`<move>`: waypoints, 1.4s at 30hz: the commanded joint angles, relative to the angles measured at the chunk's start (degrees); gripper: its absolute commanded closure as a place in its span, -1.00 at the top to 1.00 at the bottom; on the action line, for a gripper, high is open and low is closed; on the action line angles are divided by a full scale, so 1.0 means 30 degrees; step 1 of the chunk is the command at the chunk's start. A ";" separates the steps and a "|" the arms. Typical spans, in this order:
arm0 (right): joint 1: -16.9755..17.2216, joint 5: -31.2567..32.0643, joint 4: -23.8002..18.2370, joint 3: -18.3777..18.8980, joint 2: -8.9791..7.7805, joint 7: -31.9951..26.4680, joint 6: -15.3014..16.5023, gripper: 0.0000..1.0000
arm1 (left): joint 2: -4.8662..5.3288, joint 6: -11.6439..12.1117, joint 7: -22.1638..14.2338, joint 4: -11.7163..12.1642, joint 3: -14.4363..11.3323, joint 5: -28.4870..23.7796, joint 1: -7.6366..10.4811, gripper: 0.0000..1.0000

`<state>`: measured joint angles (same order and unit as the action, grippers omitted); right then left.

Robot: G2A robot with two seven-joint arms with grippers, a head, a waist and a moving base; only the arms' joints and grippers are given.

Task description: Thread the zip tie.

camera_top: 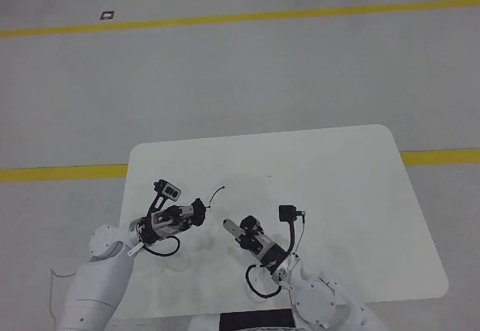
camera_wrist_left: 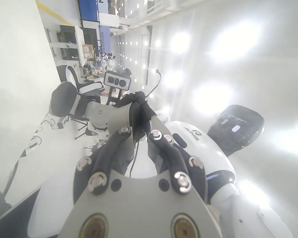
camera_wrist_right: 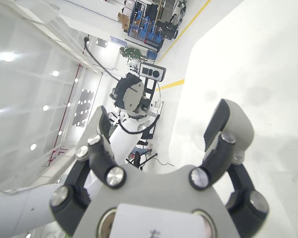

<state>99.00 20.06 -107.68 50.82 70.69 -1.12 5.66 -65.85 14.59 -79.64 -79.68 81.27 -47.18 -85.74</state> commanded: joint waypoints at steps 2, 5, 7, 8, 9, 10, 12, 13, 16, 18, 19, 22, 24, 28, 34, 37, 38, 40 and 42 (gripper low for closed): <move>0.0020 0.0322 -0.0016 -0.0018 -0.0002 0.0022 0.0005 1.00 | -0.0002 -0.0002 0.0000 -0.0004 0.0005 0.0006 -0.0004 -1.00; 0.0020 0.0322 -0.0016 -0.0018 -0.0002 0.0022 0.0005 1.00 | -0.0009 -0.0073 0.0285 -0.0025 -0.0044 0.0033 -0.0002 -1.00; 0.0089 -0.1717 0.0105 -0.0143 0.0073 -0.0650 0.0283 1.00 | -0.0021 -0.0154 0.0549 0.0041 -0.0233 -0.0070 0.0018 -1.00; -0.0031 -0.3163 0.0253 -0.0052 0.0100 -0.1218 0.0827 1.00 | -0.0018 -0.0212 0.0279 0.0171 -0.0338 -0.0207 0.0054 -1.00; -0.0241 -0.4378 0.0614 0.0168 0.0091 -0.2011 0.1202 1.00 | -0.0023 -0.0436 0.0000 0.0360 -0.0521 -0.0677 0.0117 -1.00; -0.0407 -0.5092 0.0813 0.0302 0.0069 -0.2753 0.1399 1.00 | -0.0022 -0.0577 0.0000 0.0465 -0.0680 -0.1130 0.0157 -1.00; -0.0570 -0.7439 0.1221 0.0585 0.0048 -0.4201 0.1922 1.00 | 0.0043 -0.0694 0.0000 0.0886 -0.0958 -0.1686 0.0317 -1.00; -0.0668 -0.8596 0.1391 0.0653 0.0042 -0.5031 0.2084 1.00 | 0.0093 -0.0656 0.0000 0.1049 -0.1101 -0.1669 0.0417 -1.00; -0.1101 -1.1198 0.2017 0.0977 0.0023 -0.6870 0.2127 1.00 | 0.0246 -0.0712 0.0000 0.1531 -0.1673 -0.2362 0.0758 -1.00; -0.1385 -1.2402 0.2364 0.1087 0.0041 -0.7553 0.2086 1.00 | 0.0374 -0.0648 0.0000 0.1813 -0.2016 -0.2658 0.0948 -1.00; -0.1557 -1.2910 0.2538 0.1125 0.0059 -0.7813 0.2144 1.00 | 0.0458 -0.0535 0.0000 0.1992 -0.2180 -0.2861 0.1064 -1.00; -0.1867 -1.4353 0.2960 0.1090 0.0136 -0.8397 0.2461 1.00 | 0.0708 -0.0553 0.0000 0.1836 -0.2553 -0.3301 0.1197 -1.00; -0.1902 -1.4465 0.2997 0.1100 0.0140 -0.8463 0.2503 1.00 | 0.0708 -0.0553 0.0000 0.1836 -0.2553 -0.3301 0.1197 -1.00; -0.1902 -1.4465 0.2997 0.1100 0.0140 -0.8463 0.2503 1.00 | 0.0708 -0.0553 0.0000 0.1836 -0.2553 -0.3301 0.1197 -1.00; -0.1859 -1.5336 0.3147 0.0959 0.0209 -0.8354 0.2454 1.00 | 0.0634 -0.0915 0.0004 0.1877 -0.2973 -0.3742 0.1243 -1.00; -0.2165 -1.7260 0.3706 0.0707 0.0325 -0.9422 0.2502 1.00 | 0.0580 -0.1349 0.0000 0.1790 -0.3449 -0.4966 0.1235 -1.00; -0.2296 -1.7602 0.3903 0.0650 0.0354 -0.9680 0.2491 1.00 | 0.0604 -0.1378 0.0000 0.1840 -0.3522 -0.5110 0.1238 -1.00; -0.2498 -1.8506 0.4272 0.0508 0.0434 -1.0098 0.2543 1.00 | 0.0669 -0.1307 0.0000 0.1992 -0.3716 -0.5273 0.1262 -1.00; -0.2718 -1.9339 0.4668 0.0495 0.0501 -1.0404 0.2639 1.00 | 0.0712 -0.1308 0.0000 0.2086 -0.3924 -0.5663 0.1312 -1.00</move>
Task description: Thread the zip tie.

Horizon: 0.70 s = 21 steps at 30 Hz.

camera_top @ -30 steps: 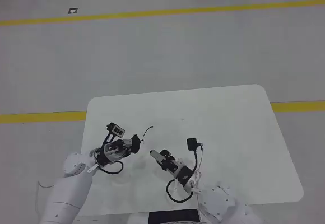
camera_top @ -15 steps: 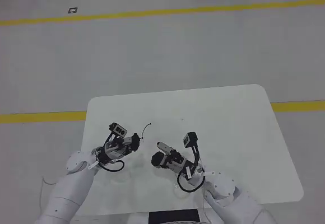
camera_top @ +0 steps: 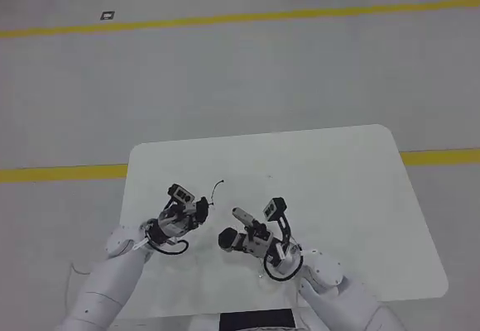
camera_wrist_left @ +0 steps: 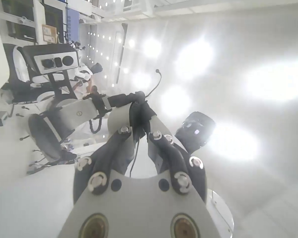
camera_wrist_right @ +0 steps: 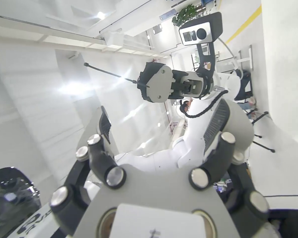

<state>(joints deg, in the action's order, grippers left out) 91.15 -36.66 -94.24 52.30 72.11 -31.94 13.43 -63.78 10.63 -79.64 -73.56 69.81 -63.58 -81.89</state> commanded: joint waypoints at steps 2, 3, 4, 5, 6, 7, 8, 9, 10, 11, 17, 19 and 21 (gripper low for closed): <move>-0.0294 -0.1468 0.0581 -0.0069 0.0118 -0.0461 0.0103 1.00 | 0.0100 -0.0028 0.0000 0.0021 -0.0393 -0.0461 0.0087 -1.00; -0.0393 -0.1917 0.0751 -0.0091 0.0159 -0.0647 0.0173 1.00 | 0.0144 0.0039 0.0000 0.0050 -0.0468 -0.0559 0.0102 -1.00; -0.0522 -0.2375 0.0965 -0.0131 0.0210 -0.0882 0.0268 1.00 | 0.0205 0.0197 0.0000 0.0025 -0.0572 -0.0608 0.0144 -1.00; -0.0576 -0.2676 0.1013 -0.0150 0.0239 -0.1043 0.0363 1.00 | 0.0248 0.0332 0.0000 0.0011 -0.0665 -0.0659 0.0151 -1.00; -0.0576 -0.2676 0.1013 -0.0150 0.0239 -0.1043 0.0363 1.00 | 0.0287 0.0575 0.0000 -0.0047 -0.0741 -0.0729 0.0165 -1.00; -0.0576 -0.2676 0.1013 -0.0150 0.0239 -0.1043 0.0363 1.00 | 0.0287 0.0575 0.0000 -0.0047 -0.0741 -0.0729 0.0165 -1.00; -0.0576 -0.2676 0.1013 -0.0150 0.0239 -0.1043 0.0363 1.00 | 0.0287 0.0575 0.0000 -0.0047 -0.0741 -0.0729 0.0165 -1.00; -0.0576 -0.2676 0.1013 -0.0150 0.0239 -0.1043 0.0363 1.00 | 0.0287 0.0575 0.0000 -0.0047 -0.0741 -0.0729 0.0165 -1.00; -0.0576 -0.2676 0.1013 -0.0150 0.0239 -0.1043 0.0363 1.00 | 0.0287 0.0575 0.0000 -0.0047 -0.0741 -0.0729 0.0165 -1.00; -0.0576 -0.2676 0.1013 -0.0150 0.0239 -0.1043 0.0363 1.00 | 0.0287 0.0575 0.0000 -0.0047 -0.0741 -0.0729 0.0165 -1.00; -0.0672 -0.2772 0.0839 -0.0399 0.0356 -0.0853 0.0528 1.00 | 0.0287 0.0575 0.0000 -0.0047 -0.0741 -0.0729 0.0165 -1.00; -0.0765 -0.2879 0.0873 -0.0501 0.0417 -0.0939 0.0747 1.00 | 0.0287 0.0575 0.0000 -0.0047 -0.0741 -0.0729 0.0165 -1.00; -0.0825 -0.3003 0.0946 -0.0581 0.0474 -0.0989 0.0947 0.02 | 0.0287 0.0575 0.0000 -0.0047 -0.0741 -0.0729 0.0165 -1.00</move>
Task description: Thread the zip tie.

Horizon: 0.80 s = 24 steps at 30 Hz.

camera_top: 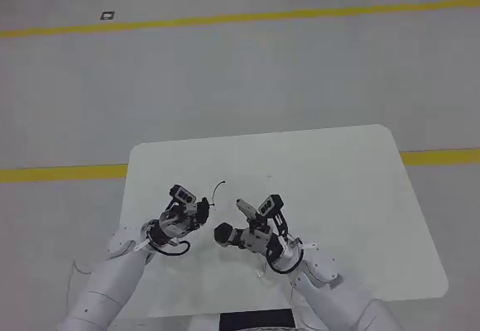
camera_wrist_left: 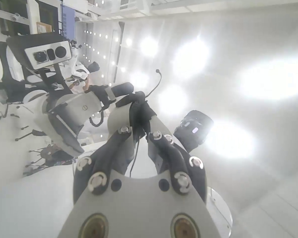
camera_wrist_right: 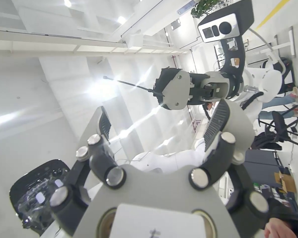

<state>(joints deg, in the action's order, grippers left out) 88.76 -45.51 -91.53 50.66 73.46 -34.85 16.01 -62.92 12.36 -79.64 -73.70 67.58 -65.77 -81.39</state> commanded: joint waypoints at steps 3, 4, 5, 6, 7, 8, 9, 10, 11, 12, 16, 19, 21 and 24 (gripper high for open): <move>-0.0112 -0.0359 0.0185 -0.0170 0.0108 -0.0117 0.0188 -0.14 | 0.0000 0.0001 0.0000 0.0000 0.0000 0.0000 0.0000 -1.00; -0.0152 -0.0400 0.0260 -0.0215 0.0133 -0.0138 0.0203 -0.20 | 0.0000 0.0001 0.0000 0.0000 0.0000 0.0000 0.0000 -1.00; -0.0181 -0.0476 0.0322 -0.0270 0.0161 -0.0160 0.0217 -0.26 | 0.0000 0.0001 0.0000 0.0000 0.0000 0.0000 0.0000 -1.00; -0.0214 -0.0530 0.0397 -0.0320 0.0188 -0.0178 0.0243 -0.30 | 0.0000 0.0001 0.0000 0.0000 0.0000 0.0000 0.0000 -1.00; -0.0262 -0.0562 0.0495 -0.0368 0.0220 -0.0186 0.0298 -0.36 | 0.0000 0.0001 0.0000 0.0000 0.0000 0.0000 0.0000 -1.00; -0.0286 -0.0604 0.0563 -0.0400 0.0245 -0.0180 0.0354 -0.38 | 0.0000 0.0001 0.0000 0.0000 0.0000 0.0000 0.0000 -1.00; -0.0313 -0.0635 0.0641 -0.0430 0.0269 -0.0163 0.0394 -0.40 | 0.0000 0.0001 0.0000 0.0000 0.0000 0.0000 0.0000 -1.00; -0.0343 -0.0659 0.0707 -0.0456 0.0292 -0.0135 0.0417 -0.42 | 0.0000 0.0001 0.0000 0.0000 0.0000 0.0000 0.0000 -1.00; -0.0382 -0.0677 0.0774 -0.0489 0.0322 -0.0092 0.0437 -0.42 | 0.0000 0.0001 0.0000 0.0000 0.0000 0.0000 0.0000 -1.00; -0.0408 -0.0679 0.0812 -0.0512 0.0341 -0.0082 0.0455 -0.42 | 0.0000 0.0001 0.0000 0.0000 0.0000 0.0000 0.0000 -1.00; -0.0515 -0.0672 0.0932 -0.0563 0.0420 0.0012 0.0559 -0.52 | 0.0000 0.0001 0.0000 0.0000 0.0000 0.0000 0.0000 -1.00; -0.0623 -0.0724 0.1040 -0.0580 0.0482 0.0063 0.0605 -0.54 | 0.0000 0.0001 0.0000 0.0000 0.0000 0.0000 0.0000 -1.00; -0.0708 -0.0819 0.1134 -0.0601 0.0531 0.0056 0.0642 -0.56 | 0.0000 0.0001 0.0000 0.0000 0.0000 0.0000 0.0000 -1.00; -0.0809 -0.0997 0.1291 -0.0620 0.0614 0.0131 0.0847 -0.64 | 0.0000 0.0001 0.0000 0.0000 0.0000 0.0000 0.0000 -1.00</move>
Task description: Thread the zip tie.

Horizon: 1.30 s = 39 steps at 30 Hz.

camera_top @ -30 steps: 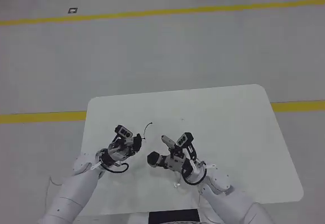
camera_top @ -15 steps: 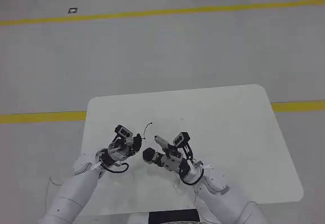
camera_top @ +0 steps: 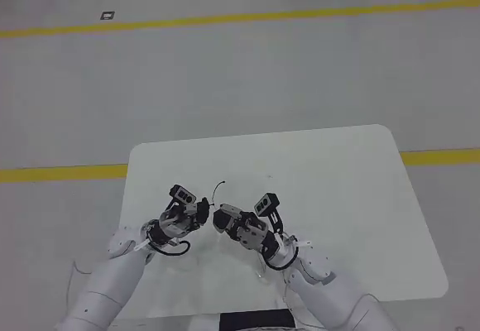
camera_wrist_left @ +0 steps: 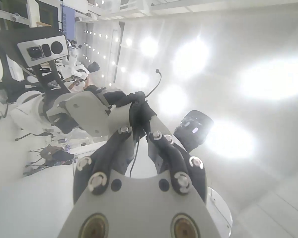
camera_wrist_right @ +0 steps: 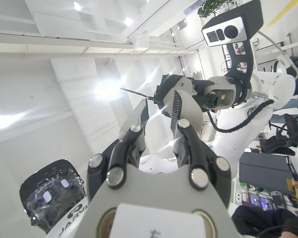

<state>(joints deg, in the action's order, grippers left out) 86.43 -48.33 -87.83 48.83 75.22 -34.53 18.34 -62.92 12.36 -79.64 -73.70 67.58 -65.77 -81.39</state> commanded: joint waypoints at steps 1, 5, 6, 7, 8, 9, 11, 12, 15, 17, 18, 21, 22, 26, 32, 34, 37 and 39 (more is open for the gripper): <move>-0.0060 -0.0092 0.0096 -0.0021 0.0053 0.0043 0.0131 -0.66 | 0.0000 0.0000 0.0000 0.0000 0.0000 0.0000 0.0000 -1.00; -0.0139 -0.0147 0.0217 -0.0087 0.0142 0.0057 0.0238 -0.72 | 0.0000 0.0000 0.0000 0.0000 0.0000 0.0000 0.0000 -1.00; -0.0155 -0.0152 0.0231 -0.0103 0.0160 0.0054 0.0236 -0.72 | 0.0000 0.0000 0.0000 0.0000 0.0000 0.0000 0.0000 -1.00; -0.0172 -0.0142 0.0245 -0.0131 0.0183 0.0049 0.0221 -0.70 | 0.0000 0.0000 0.0000 0.0000 0.0000 0.0000 0.0000 -1.00; -0.0181 -0.0132 0.0251 -0.0158 0.0200 0.0045 0.0195 -0.68 | 0.0000 0.0000 0.0000 0.0000 0.0000 0.0000 0.0000 -1.00; -0.0190 -0.0121 0.0257 -0.0173 0.0216 0.0053 0.0184 -0.68 | 0.0000 0.0000 0.0000 0.0000 0.0000 0.0000 0.0000 -1.00; -0.0201 -0.0059 0.0245 -0.0222 0.0252 0.0048 0.0176 -0.66 | 0.0000 0.0000 0.0000 0.0000 0.0000 0.0000 0.0000 -1.00; -0.0201 -0.0039 0.0235 -0.0241 0.0267 0.0048 0.0177 -0.64 | 0.0000 0.0000 0.0000 0.0000 0.0000 0.0000 0.0000 -1.00; -0.0197 0.0032 0.0226 -0.0277 0.0312 0.0063 0.0194 -0.64 | 0.0000 0.0000 0.0000 0.0000 0.0000 0.0000 0.0000 -1.00; -0.0199 0.0074 0.0227 -0.0288 0.0340 0.0065 0.0215 -0.62 | 0.0000 0.0000 0.0000 0.0000 0.0000 0.0000 0.0000 -1.00; -0.0198 0.0081 0.0230 -0.0286 0.0352 0.0064 0.0236 -0.64 | 0.0000 0.0000 0.0000 0.0000 0.0000 0.0000 0.0000 -1.00; -0.0191 0.0091 0.0244 -0.0284 0.0399 0.0116 0.0355 -0.68 | 0.0000 0.0000 0.0000 0.0000 0.0000 0.0000 0.0000 -1.00; -0.0196 0.0108 0.0252 -0.0283 0.0414 0.0146 0.0379 -0.70 | 0.0000 0.0000 0.0000 0.0000 0.0000 0.0000 0.0000 -1.00; -0.0186 0.0186 0.0240 -0.0247 0.0478 0.0255 0.0379 -1.00 | 0.0000 0.0000 0.0000 0.0000 0.0000 0.0000 0.0000 -1.00; -0.0120 0.0591 0.0254 -0.0044 0.0553 0.0494 0.0379 -1.00 | 0.0000 0.0000 0.0000 0.0000 0.0000 0.0000 0.0000 -1.00; -0.0019 0.0735 0.0211 0.0124 0.0559 0.0561 0.0379 -1.00 | 0.0000 0.0000 0.0000 0.0000 0.0000 0.0000 0.0000 -1.00; 0.0137 0.0942 0.0125 0.0402 0.0555 0.0641 0.0379 -1.00 | 0.0000 0.0000 0.0000 0.0000 0.0000 0.0000 0.0000 -1.00; 0.0263 0.1031 0.0039 0.0630 0.0551 0.0653 0.0379 -1.00 | 0.0000 0.0000 0.0000 0.0000 0.0000 0.0000 0.0000 -1.00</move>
<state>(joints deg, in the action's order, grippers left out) 87.06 -45.37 -87.61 50.41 76.88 -32.59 19.48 -62.92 12.36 -79.64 -73.70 67.58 -65.77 -81.39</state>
